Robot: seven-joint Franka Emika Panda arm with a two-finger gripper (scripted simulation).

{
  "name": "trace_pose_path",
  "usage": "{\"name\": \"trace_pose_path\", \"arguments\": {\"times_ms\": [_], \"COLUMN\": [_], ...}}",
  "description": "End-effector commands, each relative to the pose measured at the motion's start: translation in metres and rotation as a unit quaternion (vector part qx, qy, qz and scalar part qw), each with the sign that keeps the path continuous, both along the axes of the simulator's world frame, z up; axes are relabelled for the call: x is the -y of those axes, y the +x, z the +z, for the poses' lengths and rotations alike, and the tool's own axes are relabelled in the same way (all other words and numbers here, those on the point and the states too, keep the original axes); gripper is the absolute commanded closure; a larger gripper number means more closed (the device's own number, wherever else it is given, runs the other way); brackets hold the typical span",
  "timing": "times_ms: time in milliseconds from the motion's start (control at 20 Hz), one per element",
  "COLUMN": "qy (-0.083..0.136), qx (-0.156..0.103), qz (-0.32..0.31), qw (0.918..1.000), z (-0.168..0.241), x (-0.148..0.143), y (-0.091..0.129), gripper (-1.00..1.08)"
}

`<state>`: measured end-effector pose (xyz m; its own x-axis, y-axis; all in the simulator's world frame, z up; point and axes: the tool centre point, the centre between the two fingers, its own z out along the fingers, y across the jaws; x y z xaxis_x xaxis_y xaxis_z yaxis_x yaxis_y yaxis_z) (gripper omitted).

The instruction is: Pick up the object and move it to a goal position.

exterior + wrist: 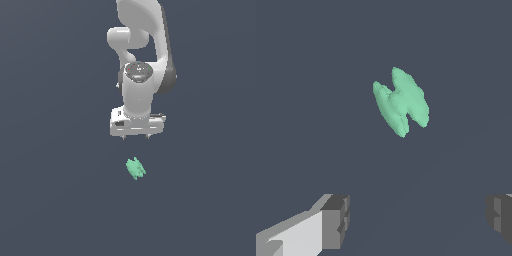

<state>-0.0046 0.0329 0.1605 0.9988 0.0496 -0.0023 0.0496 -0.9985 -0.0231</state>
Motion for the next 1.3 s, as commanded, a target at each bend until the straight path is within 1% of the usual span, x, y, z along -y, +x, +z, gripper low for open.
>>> {"name": "trace_pose_path", "arguments": {"times_ms": [0,150,350,450,650,850,1250], "qy": [0.000,-0.001,-0.003,-0.004,-0.004,-0.005,-0.008], "qx": [0.000,0.003,0.015,0.017,0.016,0.015,0.013], "qz": [0.000,0.007,0.030,0.034,0.034,0.047,0.102], "qw": [1.0000,1.0000,0.9994,0.9993,0.9993,0.9987,0.9947], "z": [0.000,0.002,0.008,0.010,0.008,0.005,-0.014], "x": [0.000,-0.006,-0.027,-0.031,-0.029,-0.028,-0.022], "y": [0.000,0.002,0.008,0.009,0.009,0.014,0.035], "gripper": [-0.92,-0.92,-0.92,-0.92,-0.92,-0.92,-0.92]}}
